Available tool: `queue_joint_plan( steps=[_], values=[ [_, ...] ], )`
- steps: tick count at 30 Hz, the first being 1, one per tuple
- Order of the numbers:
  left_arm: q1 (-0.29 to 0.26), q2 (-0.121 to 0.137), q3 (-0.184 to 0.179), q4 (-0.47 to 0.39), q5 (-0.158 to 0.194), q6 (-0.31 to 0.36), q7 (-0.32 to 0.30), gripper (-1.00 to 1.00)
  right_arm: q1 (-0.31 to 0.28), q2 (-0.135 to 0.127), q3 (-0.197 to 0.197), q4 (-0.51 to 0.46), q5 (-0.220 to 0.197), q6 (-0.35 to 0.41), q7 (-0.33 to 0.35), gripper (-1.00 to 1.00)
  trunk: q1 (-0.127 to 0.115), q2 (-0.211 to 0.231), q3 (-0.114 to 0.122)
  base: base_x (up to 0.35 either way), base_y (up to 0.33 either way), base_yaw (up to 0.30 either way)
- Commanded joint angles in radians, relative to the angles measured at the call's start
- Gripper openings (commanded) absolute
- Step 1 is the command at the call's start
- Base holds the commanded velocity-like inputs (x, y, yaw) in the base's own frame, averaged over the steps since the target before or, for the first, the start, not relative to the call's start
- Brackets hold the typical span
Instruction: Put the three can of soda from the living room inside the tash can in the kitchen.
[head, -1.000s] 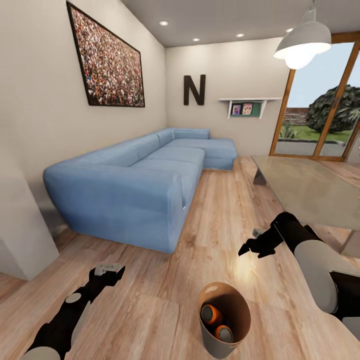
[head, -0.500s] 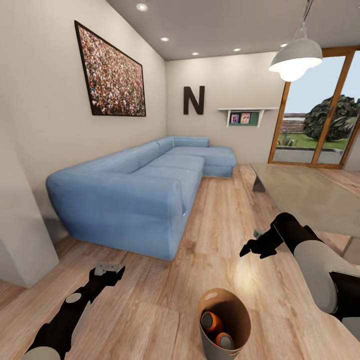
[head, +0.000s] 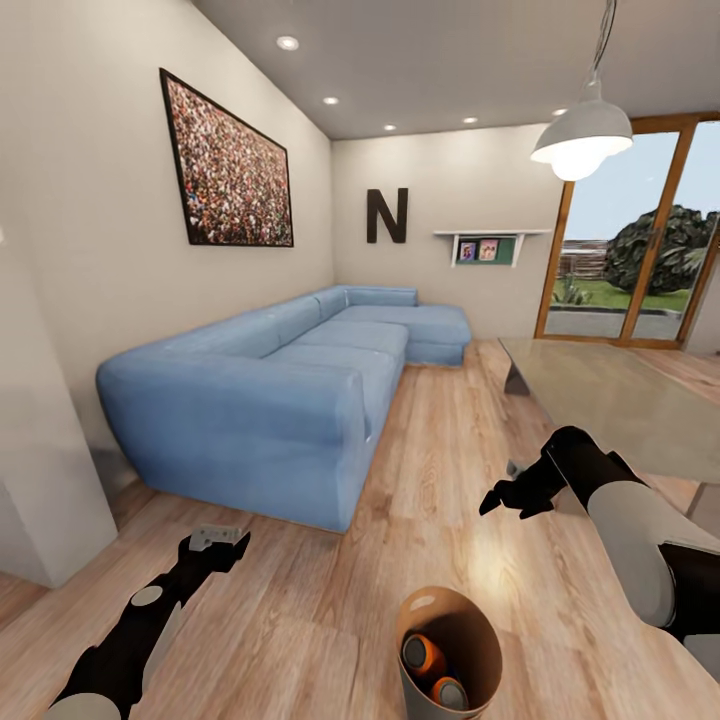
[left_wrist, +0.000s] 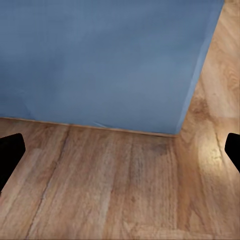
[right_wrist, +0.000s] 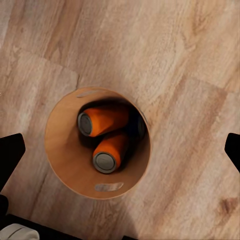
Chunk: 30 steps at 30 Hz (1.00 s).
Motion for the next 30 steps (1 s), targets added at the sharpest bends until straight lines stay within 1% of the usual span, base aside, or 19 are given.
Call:
queue_joint_plan(
  steps=[1, 16, 17, 19, 20, 25, 30],
  values=[
    [0.0, 0.0, 0.0, 0.0, 0.0, 0.0, 0.0, 1.0, 0.0, 0.0, 0.0, 0.0, 0.0, 0.0, 0.0, 1.0, 0.0, 0.0, 0.002, 0.0, 0.0, 0.0],
    [0.0, 0.0, 0.002, 0.0, 0.0, 0.002, 0.002, 1.0, 0.001, 0.001, 0.0, 0.0, 0.0, 0.0, 0.0, 1.0, -0.007, 0.004, 0.037, 0.0, 0.0, 0.0],
    [0.001, 0.0, 0.0, -0.003, 0.005, 0.002, 0.062, 1.0, 0.002, 0.001, 0.0, 0.0, 0.001, 0.0, -0.001, 1.0, -0.008, 0.004, 0.039, 0.0, 0.0, 0.0],
    [0.001, -0.001, -0.001, -0.003, 0.008, 0.002, 0.082, 1.0, 0.003, 0.001, 0.0, -0.001, 0.001, 0.0, -0.001, 1.0, -0.009, 0.005, 0.043, 0.0, 0.0, 0.0],
    [0.001, -0.001, -0.002, -0.004, 0.01, 0.001, 0.096, 1.0, 0.006, 0.001, 0.0, -0.001, 0.002, 0.0, -0.001, 1.0, -0.009, 0.005, 0.042, 0.0, 0.0, 0.0],
    [0.001, -0.001, -0.004, -0.006, 0.011, 0.0, 0.115, 1.0, 0.014, 0.002, 0.0, -0.005, 0.002, 0.0, -0.001, 1.0, -0.009, 0.005, 0.034, 0.0, 0.0, 0.0],
    [0.0, -0.002, -0.005, -0.002, 0.002, 0.003, 0.121, 1.0, 0.017, 0.002, 0.0, -0.006, 0.002, 0.0, -0.001, 1.0, -0.011, 0.006, 0.045, 0.0, 0.0, 0.0]
  ],
)
